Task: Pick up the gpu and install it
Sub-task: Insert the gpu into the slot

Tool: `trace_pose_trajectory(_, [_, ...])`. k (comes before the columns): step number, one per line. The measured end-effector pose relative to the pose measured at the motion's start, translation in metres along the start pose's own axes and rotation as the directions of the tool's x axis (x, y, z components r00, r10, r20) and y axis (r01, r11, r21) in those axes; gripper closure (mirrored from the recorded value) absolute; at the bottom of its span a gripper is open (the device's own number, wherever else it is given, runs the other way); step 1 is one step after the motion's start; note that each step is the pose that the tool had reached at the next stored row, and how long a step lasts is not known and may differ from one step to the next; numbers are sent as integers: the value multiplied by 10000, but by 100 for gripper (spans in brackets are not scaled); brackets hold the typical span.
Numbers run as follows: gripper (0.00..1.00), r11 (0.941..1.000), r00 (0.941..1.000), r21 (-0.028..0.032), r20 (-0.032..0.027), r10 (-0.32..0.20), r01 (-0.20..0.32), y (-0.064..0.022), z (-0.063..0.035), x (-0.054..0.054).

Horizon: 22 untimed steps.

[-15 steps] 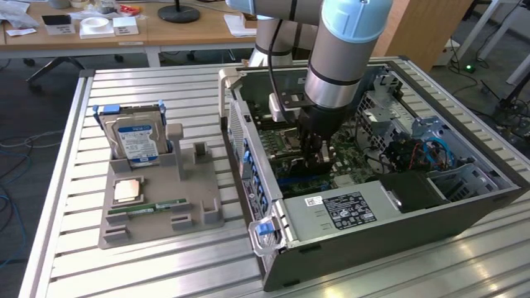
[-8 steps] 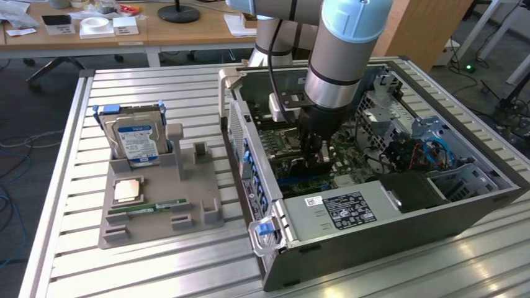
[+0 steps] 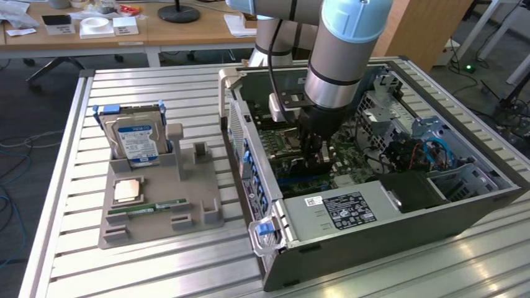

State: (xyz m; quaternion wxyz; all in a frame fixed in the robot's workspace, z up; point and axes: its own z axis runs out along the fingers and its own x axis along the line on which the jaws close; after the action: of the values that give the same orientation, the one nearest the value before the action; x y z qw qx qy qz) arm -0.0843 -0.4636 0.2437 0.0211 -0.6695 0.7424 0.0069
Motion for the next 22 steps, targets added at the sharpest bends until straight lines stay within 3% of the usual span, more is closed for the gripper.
trace_pose_trajectory(6, [74,10000,10000,0,1,1,-1,0,0,0])
trace_pose_trajectory(7, [74,10000,10000,9,42,3,-3,0,14,-4])
trace_pose_trajectory(10, [67,10000,10000,0,1,2,-2,1,1,0])
trace_pose_trajectory(11, [60,10000,10000,0,0,1,-1,0,0,0])
trace_pose_trajectory(15, [60,10000,10000,1,2,0,0,0,1,0])
trace_pose_trajectory(22, [60,10000,10000,0,4,0,0,-2,-107,-5])
